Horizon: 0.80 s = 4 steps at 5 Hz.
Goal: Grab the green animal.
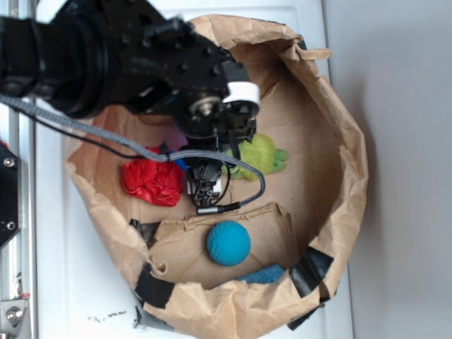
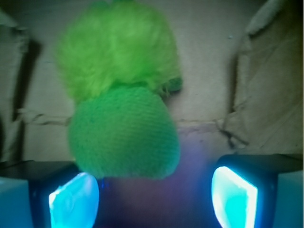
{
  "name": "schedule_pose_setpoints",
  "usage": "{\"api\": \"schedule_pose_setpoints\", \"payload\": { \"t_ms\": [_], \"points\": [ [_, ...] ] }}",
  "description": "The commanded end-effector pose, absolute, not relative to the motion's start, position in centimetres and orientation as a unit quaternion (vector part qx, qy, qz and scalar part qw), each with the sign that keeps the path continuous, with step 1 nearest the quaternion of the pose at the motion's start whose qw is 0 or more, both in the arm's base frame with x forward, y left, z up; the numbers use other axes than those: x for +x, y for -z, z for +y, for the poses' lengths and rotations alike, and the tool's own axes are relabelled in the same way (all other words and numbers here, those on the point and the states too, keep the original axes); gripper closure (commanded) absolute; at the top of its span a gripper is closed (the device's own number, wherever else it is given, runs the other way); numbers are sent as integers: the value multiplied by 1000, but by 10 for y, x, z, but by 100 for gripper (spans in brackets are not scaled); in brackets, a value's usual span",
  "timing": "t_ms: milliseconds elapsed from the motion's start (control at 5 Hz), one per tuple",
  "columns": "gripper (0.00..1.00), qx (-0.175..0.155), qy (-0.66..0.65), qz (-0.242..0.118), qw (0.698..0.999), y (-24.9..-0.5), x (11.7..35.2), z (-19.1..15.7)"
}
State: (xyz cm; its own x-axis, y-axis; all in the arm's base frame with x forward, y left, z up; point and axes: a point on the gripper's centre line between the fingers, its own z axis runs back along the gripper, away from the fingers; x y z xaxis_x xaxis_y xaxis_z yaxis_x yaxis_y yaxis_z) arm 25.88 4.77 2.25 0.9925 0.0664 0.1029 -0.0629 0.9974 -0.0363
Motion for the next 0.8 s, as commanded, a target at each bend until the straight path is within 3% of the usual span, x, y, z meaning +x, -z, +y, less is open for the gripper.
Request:
{"api": "schedule_pose_setpoints", "payload": {
  "t_ms": [0,200,400,600],
  "points": [
    [100,0,-40,-71,997,-24,263,52],
    [100,-2,-40,-78,996,-25,264,52],
    [100,-10,-40,-77,996,-31,234,57],
    [100,-24,-41,-76,996,-47,221,52]
  ]
}}
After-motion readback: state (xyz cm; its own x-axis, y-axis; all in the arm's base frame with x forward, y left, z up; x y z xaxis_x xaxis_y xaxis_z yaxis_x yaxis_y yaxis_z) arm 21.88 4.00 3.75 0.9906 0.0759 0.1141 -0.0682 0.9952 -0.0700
